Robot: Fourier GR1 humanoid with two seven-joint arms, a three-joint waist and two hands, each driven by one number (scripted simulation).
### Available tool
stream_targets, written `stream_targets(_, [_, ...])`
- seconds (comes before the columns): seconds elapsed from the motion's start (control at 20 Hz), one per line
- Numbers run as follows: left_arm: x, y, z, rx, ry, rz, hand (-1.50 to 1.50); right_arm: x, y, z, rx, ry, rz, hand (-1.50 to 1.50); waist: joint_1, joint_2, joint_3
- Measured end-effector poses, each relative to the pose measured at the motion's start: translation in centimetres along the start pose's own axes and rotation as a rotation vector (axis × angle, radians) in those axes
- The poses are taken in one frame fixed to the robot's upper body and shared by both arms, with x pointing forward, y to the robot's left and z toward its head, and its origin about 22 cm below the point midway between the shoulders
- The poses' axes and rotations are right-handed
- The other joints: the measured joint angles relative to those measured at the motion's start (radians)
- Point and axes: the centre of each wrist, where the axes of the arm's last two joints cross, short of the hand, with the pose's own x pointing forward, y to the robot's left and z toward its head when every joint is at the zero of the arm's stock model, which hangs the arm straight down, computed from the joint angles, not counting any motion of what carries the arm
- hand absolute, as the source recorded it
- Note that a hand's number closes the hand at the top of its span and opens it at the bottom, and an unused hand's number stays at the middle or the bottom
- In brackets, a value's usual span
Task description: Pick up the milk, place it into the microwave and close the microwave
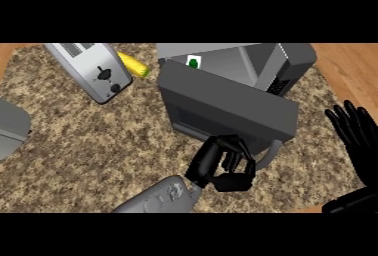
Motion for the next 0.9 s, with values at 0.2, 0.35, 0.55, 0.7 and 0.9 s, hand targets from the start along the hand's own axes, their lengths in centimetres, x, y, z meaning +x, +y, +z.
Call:
stream_targets(0.2, [0.8, 0.8, -1.8, 0.060, 0.002, 0.010, 1.50, 1.0, 0.1, -0.9, 0.058, -0.018, -0.019, -1.50, -0.032, 0.007, 0.000])
stream_targets(0.35, [1.2, 1.5, -3.0, 0.108, 0.013, 0.015, 1.50, 1.7, 0.1, -1.4, 0.081, -0.042, -0.036, -1.50, -0.056, 0.013, 0.000])
stream_targets(0.55, [1.8, 2.6, -4.7, 0.174, 0.030, 0.036, 1.50, 2.3, 0.2, -1.8, 0.106, -0.050, -0.060, -1.50, -0.083, 0.024, 0.000])
stream_targets(0.7, [2.6, 3.4, -5.8, 0.228, 0.014, 0.083, 1.50, 2.7, 0.1, -2.2, 0.118, -0.058, -0.074, -1.50, -0.094, 0.033, -0.001])
stream_targets(0.9, [3.2, 4.5, -6.9, 0.283, -0.006, 0.132, 1.50, 3.3, -0.2, -2.5, 0.132, -0.062, -0.080, -1.50, -0.111, 0.042, -0.002])
